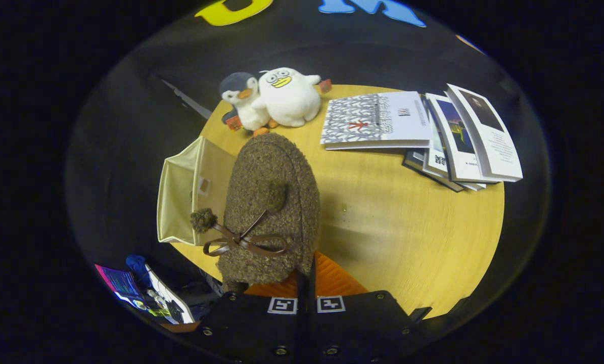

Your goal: Open the storage box then place both shoes into the box .Put the left shoe in first, then the right shoe, with the right side of both shoes facing outward in a uniform manner.

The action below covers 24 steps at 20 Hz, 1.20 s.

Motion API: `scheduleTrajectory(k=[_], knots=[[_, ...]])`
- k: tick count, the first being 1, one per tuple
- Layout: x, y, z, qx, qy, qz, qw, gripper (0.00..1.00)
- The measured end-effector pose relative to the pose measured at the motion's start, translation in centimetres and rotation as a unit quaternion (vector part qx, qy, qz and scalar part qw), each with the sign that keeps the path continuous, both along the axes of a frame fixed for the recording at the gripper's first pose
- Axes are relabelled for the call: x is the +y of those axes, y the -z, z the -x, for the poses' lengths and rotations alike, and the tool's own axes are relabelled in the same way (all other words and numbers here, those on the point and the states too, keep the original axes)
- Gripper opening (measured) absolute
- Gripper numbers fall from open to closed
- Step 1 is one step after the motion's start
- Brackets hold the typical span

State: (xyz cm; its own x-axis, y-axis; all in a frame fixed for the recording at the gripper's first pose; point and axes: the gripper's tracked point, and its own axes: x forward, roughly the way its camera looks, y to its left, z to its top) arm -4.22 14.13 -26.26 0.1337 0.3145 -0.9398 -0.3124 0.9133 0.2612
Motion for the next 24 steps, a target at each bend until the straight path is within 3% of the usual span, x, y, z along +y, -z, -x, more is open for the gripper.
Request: scheduleTrajectory(k=[12,20,24], knots=[[19.8,-0.9,-1.8,-0.009,-0.159,-0.017,0.987,0.00],[28.0,4.4,-3.0,-0.031,-0.256,0.065,0.964,0.01],[29.7,7.9,-2.4,-0.018,-0.275,0.098,0.956,0.01]])
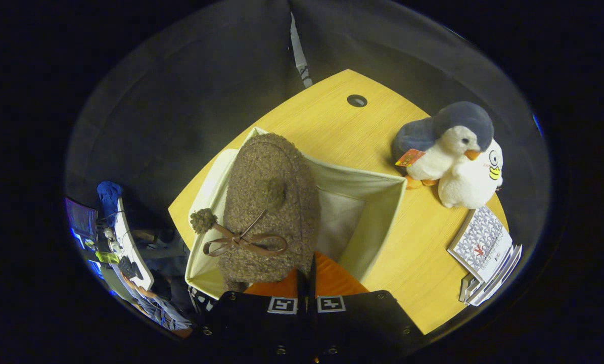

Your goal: Open the storage box then place both shoes into the box .Put the left shoe in first, then the right shoe, with the right side of both shoes facing outward in a uniform manner.

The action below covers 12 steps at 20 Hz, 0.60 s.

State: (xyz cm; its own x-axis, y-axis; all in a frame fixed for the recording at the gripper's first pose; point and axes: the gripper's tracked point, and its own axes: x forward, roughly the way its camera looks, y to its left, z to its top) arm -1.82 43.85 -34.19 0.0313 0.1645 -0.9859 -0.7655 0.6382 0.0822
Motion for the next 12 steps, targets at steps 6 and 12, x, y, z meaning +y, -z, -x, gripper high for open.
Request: scheduleTrajectory(k=[6,12], knots=[[0.3,4.1,0.1,0.005,0.014,0.032,0.999,0.00],[0.8,0.9,0.3,-0.003,0.054,-0.044,0.998,0.33]])
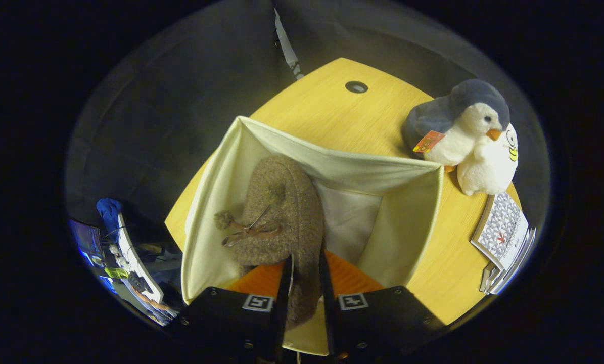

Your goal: Open the storage box then place both shoes into the box .Put the left shoe in first, then the right shoe, with the right side of both shoes facing outward in a uniform manner.

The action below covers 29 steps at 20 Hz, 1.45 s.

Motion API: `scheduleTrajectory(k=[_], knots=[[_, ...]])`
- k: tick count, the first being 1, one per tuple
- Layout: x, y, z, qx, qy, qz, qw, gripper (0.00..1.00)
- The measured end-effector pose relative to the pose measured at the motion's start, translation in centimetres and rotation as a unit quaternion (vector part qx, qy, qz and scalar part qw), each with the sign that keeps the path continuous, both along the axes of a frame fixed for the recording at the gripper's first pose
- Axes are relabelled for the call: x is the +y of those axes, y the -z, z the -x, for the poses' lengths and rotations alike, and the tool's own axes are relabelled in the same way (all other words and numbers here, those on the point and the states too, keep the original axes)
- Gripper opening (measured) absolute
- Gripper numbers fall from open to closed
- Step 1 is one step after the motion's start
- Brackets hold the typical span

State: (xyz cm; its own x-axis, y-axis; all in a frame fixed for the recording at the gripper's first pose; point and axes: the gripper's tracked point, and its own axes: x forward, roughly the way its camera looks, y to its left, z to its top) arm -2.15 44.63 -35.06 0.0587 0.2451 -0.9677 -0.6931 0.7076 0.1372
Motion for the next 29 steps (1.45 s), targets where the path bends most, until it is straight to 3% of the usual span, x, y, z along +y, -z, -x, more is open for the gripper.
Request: scheduleTrajectory(k=[1,4,5,8,12,18,21,29], knots=[[-0.2,-1.5,-0.1,-0.012,0.010,-0.017,1.000,0.50],[-1.6,-6.4,-1.4,-0.073,0.057,-0.079,0.993,0.61],[-2.3,-8.1,-2.1,-0.098,0.070,-0.099,0.988,0.71],[-6.8,-13.6,-4.4,-0.193,0.140,-0.143,0.961,0.75],[-12.4,-20.8,-6.5,-0.297,0.211,-0.214,0.906,0.75],[-22.9,-29.8,-7.7,-0.456,0.286,-0.240,0.808,0.75],[-27.0,-31.9,-7.6,-0.495,0.318,-0.235,0.774,0.75],[-30.0,-32.7,-8.7,-0.511,0.337,-0.220,0.759,0.75]])
